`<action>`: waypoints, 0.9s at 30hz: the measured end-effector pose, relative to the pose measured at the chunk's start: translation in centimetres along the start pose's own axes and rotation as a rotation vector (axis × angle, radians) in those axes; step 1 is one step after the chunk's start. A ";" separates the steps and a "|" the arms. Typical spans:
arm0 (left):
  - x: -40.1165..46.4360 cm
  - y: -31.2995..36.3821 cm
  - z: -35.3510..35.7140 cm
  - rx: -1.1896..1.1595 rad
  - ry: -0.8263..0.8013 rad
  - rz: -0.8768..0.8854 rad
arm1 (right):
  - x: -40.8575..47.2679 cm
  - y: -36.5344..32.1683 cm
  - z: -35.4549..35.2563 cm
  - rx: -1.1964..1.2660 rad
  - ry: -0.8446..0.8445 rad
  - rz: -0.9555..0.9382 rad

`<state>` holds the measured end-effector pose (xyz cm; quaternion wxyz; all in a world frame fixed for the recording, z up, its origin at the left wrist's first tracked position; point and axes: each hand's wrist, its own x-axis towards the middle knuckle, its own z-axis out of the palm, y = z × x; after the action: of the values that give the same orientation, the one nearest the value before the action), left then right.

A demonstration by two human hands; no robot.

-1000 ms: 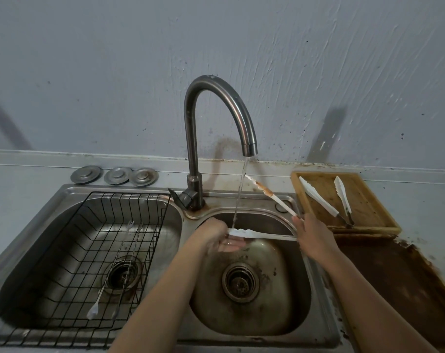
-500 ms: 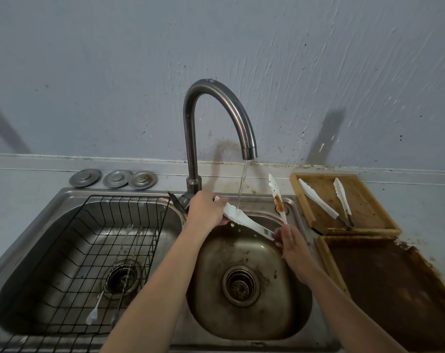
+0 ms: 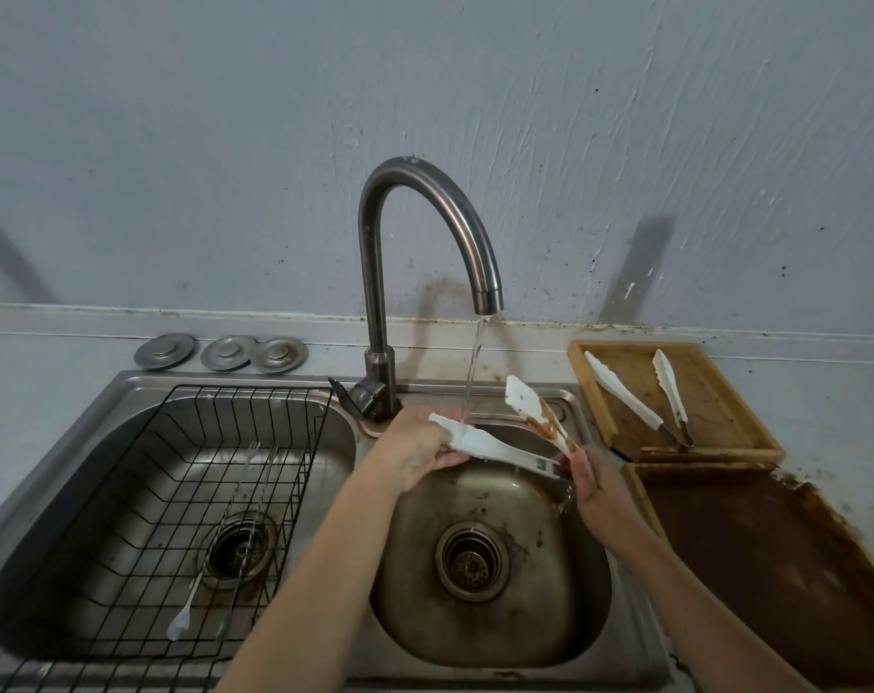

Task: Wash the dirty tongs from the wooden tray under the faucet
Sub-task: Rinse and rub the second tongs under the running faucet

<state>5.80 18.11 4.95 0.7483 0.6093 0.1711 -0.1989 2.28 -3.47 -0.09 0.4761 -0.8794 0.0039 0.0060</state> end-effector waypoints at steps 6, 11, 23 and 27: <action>0.7 -2.5 1.4 0.208 0.265 0.090 | -0.5 0.1 -0.5 -0.038 -0.009 0.013; -0.3 -0.7 0.5 0.400 -0.183 -0.141 | -1.0 0.8 -1.3 -0.039 -0.016 0.056; 0.4 -0.5 1.2 -0.430 0.045 0.130 | -0.9 -1.4 0.0 0.003 -0.062 0.011; 0.3 -1.2 3.0 -0.670 0.052 0.224 | -1.4 -2.1 0.9 0.124 -0.085 0.094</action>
<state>5.49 14.95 4.44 0.9192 0.3496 0.1781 -0.0330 0.95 -1.56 1.24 0.5286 -0.8460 0.0253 0.0653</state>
